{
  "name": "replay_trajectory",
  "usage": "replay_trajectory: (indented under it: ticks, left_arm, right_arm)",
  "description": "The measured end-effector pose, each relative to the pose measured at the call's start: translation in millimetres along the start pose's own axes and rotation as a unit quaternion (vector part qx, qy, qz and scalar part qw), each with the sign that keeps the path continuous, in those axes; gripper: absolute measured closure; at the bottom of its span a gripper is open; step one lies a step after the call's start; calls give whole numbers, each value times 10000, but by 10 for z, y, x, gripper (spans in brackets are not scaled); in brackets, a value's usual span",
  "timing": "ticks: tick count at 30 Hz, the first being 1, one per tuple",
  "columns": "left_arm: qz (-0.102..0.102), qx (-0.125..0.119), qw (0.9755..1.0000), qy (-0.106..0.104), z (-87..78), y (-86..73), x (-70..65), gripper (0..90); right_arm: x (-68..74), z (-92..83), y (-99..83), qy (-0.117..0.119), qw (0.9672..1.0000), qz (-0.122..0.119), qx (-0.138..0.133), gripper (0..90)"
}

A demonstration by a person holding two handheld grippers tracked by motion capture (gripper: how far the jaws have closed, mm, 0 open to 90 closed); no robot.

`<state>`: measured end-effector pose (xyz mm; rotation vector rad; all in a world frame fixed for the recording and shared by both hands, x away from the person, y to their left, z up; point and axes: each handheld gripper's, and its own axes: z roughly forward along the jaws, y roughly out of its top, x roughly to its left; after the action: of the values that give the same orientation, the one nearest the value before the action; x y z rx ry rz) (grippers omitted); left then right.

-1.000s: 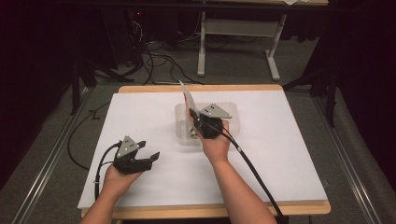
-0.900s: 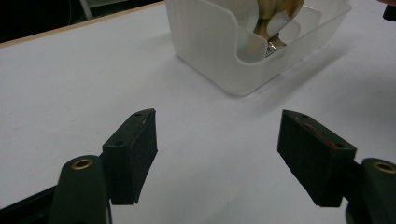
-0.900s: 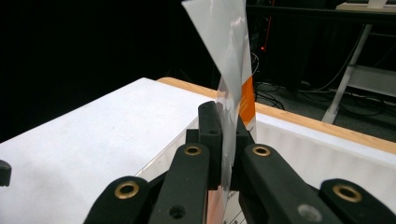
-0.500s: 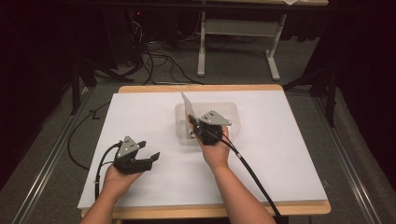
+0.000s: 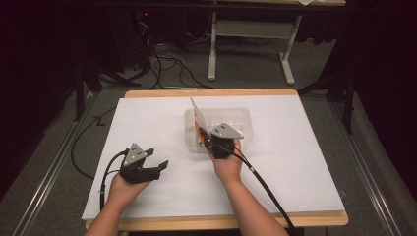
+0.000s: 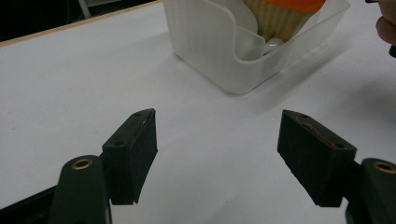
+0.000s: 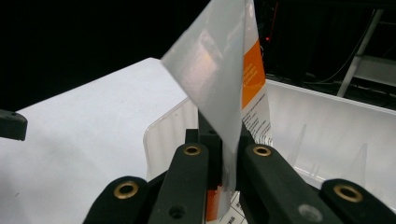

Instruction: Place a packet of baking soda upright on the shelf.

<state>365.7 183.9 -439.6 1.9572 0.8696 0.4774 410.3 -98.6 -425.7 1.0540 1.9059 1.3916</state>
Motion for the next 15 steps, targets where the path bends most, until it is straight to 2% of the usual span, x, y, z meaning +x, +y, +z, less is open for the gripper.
replay_trajectory:
  ticks: [6, 8, 10, 11, 12, 13, 14, 15]
  left_arm:
    - [18, 10, 10000, 2, 4, 0, 0, 290]
    - [15, 0, 10000, 5, 2, 0, 2, 289]
    - [5, -3, 10000, 3, -1, 0, 3, 290]
    - [1, -5, 10000, 11, -2, 0, 6, 290]
    - [1, -5, 10000, 11, -2, 0, 6, 290]
    - [1, -5, 10000, 14, -1, -1, 8, 289]
    - [1, -5, 10000, 14, -1, -1, 8, 290]
    - [2, -15, 10000, 14, -1, 0, 8, 290]
  right_arm:
    - [2, -13, 28, -34, 10000, -87, 6, 880]
    - [5, -5, 64, -25, 9998, -141, 102, 787]
    - [10, -8, 71, -34, 9999, -121, 109, 764]
    - [7, -13, 94, -32, 9999, -110, 115, 685]
    - [7, -13, 94, -32, 9999, -110, 115, 685]
    - [-9, -15, 111, -37, 9999, -87, 139, 601]
    - [-9, -15, 111, -37, 9999, -87, 139, 601]
    - [-19, -32, 123, -51, 9999, -42, 144, 536]
